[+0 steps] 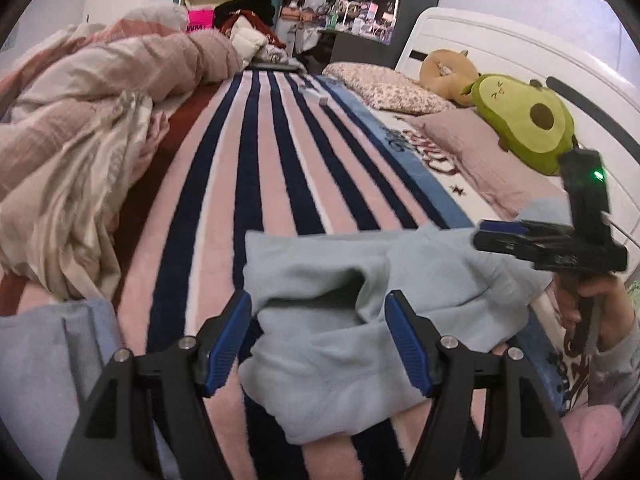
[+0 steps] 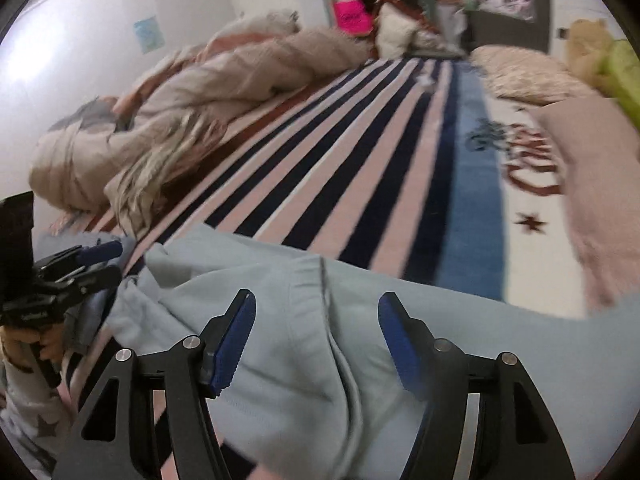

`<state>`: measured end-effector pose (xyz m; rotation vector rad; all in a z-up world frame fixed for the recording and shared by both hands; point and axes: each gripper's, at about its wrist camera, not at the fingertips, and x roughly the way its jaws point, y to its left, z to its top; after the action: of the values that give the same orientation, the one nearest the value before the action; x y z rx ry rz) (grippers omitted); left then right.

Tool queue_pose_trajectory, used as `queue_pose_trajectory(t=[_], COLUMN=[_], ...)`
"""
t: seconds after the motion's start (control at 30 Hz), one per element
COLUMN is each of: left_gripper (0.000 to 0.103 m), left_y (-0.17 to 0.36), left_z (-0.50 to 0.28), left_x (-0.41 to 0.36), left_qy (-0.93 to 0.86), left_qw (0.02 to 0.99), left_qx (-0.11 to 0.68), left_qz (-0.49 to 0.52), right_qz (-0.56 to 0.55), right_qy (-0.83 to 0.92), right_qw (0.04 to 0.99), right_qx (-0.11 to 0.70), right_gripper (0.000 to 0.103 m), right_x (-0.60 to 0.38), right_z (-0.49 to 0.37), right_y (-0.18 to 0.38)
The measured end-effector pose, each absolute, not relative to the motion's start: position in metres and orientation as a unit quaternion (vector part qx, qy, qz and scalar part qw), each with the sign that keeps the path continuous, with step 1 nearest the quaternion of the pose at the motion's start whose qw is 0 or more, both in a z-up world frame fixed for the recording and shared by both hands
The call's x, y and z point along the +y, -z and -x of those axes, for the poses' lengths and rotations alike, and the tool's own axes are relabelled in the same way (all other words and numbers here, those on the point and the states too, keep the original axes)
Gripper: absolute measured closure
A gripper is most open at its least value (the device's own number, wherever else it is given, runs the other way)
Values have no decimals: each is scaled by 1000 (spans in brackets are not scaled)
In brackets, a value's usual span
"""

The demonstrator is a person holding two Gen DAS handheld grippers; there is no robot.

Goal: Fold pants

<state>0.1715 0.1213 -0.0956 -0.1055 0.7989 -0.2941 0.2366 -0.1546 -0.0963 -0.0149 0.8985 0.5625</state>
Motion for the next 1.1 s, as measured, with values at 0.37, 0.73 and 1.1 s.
queue_pose_trajectory(t=[0.37, 0.73, 1.1], left_gripper=[37, 40, 41], left_y=[116, 121, 108], left_z=[-175, -172, -168], left_x=[117, 114, 126], left_qy=[136, 136, 138], left_qw=[904, 902, 905], left_qx=[402, 408, 398], left_qz=[43, 41, 67], right_qz=[-16, -21, 29], right_qy=[-302, -158, -206], right_qw=[865, 904, 908], right_qx=[401, 396, 363], right_gripper=[85, 93, 52], right_x=[-147, -204, -167], right_z=[-255, -253, -238], right_y=[117, 108, 65])
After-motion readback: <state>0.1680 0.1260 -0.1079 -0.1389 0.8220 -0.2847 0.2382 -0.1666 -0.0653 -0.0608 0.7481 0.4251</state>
